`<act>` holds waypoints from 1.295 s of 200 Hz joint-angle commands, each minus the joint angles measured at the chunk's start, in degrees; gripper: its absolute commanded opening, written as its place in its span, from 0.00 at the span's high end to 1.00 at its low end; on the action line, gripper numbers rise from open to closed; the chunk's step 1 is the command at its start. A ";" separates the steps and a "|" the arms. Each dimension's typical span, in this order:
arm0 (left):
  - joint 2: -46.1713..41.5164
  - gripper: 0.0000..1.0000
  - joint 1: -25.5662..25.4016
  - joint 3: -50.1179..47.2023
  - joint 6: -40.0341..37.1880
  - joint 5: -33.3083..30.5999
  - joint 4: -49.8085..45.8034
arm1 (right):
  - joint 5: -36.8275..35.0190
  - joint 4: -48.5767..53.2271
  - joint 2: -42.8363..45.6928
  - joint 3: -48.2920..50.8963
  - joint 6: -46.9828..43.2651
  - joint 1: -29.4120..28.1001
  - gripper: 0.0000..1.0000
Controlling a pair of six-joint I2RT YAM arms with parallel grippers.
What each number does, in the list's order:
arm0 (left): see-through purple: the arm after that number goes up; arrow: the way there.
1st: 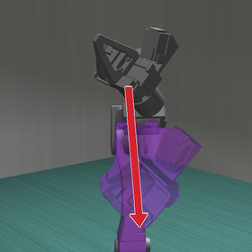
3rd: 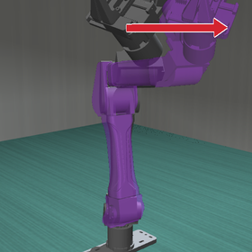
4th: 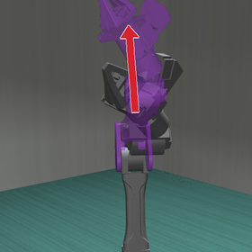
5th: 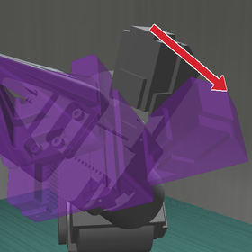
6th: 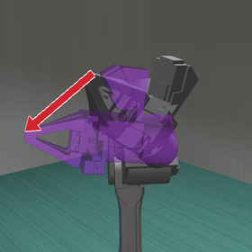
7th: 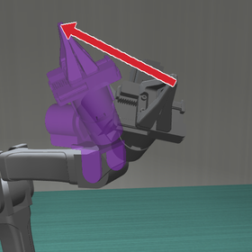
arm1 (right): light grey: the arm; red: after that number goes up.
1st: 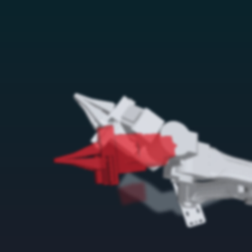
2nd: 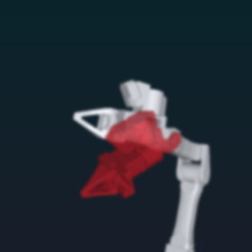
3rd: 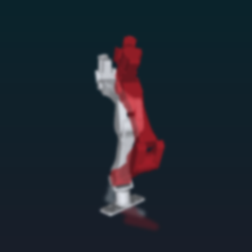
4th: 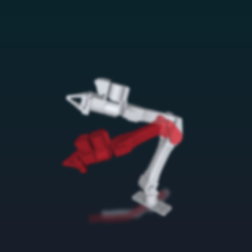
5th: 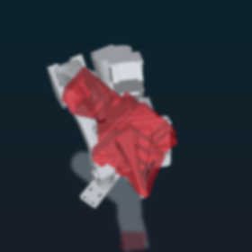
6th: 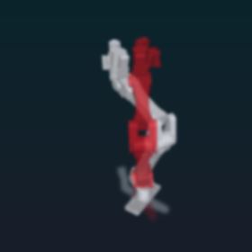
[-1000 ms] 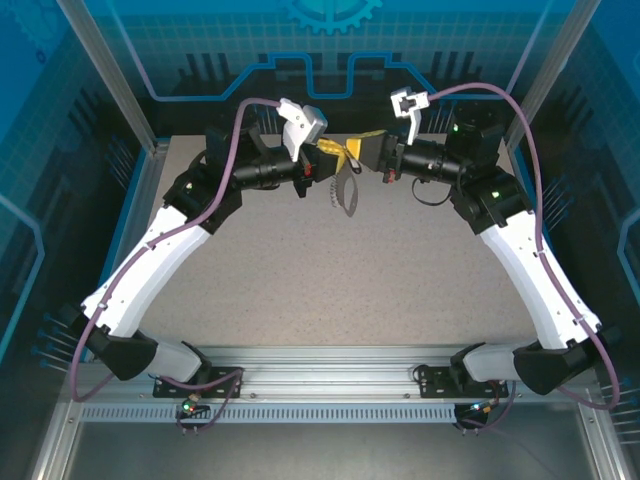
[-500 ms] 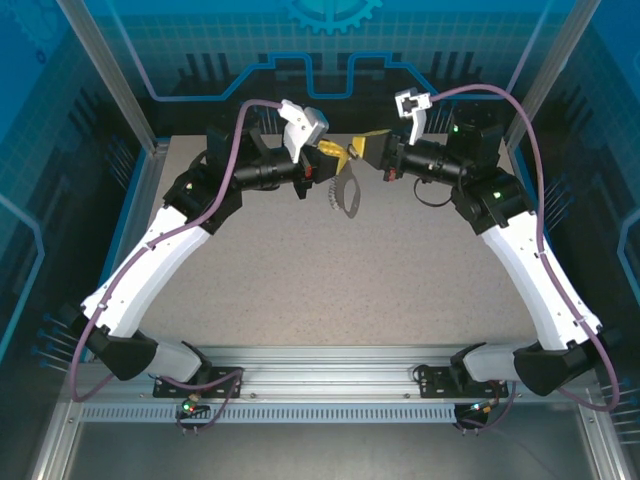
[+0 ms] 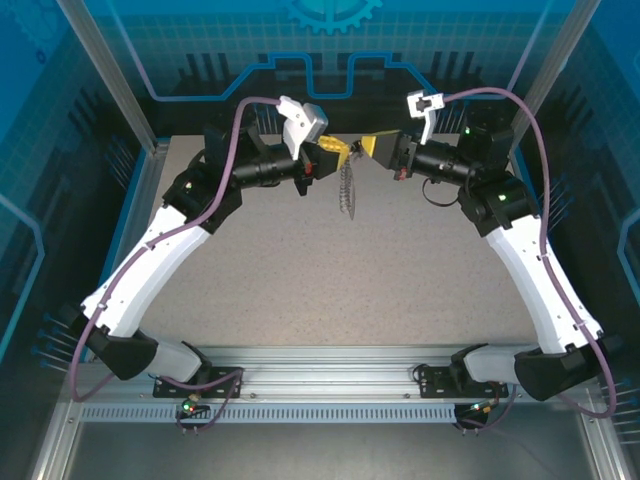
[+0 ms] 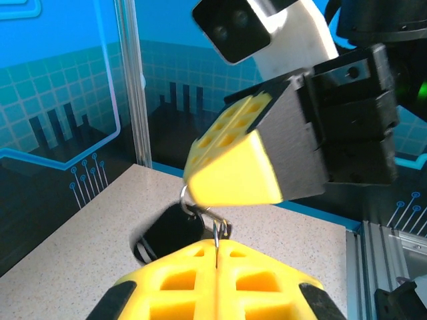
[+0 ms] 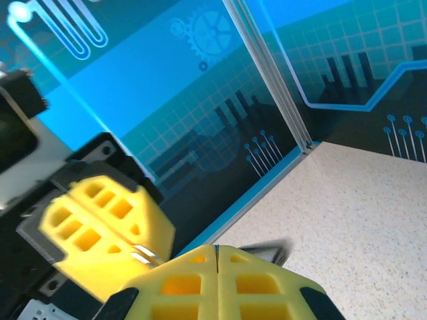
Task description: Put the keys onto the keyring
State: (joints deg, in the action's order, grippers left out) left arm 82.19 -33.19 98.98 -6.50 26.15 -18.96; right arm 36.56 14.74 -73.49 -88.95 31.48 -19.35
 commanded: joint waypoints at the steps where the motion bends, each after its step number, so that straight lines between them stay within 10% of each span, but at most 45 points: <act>1: 0.76 1.00 -0.46 2.71 -1.75 -1.22 1.68 | 3.30 -3.57 2.03 -0.04 0.81 0.81 1.00; 259: 2.75 1.00 -0.42 5.84 -4.29 -0.01 -1.58 | 2.22 -6.57 -1.45 -2.38 -0.02 -2.62 1.00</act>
State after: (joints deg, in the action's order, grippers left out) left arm 84.62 -33.17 102.83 -9.41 24.64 -20.73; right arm 39.68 10.20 -74.41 -89.08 32.12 -21.06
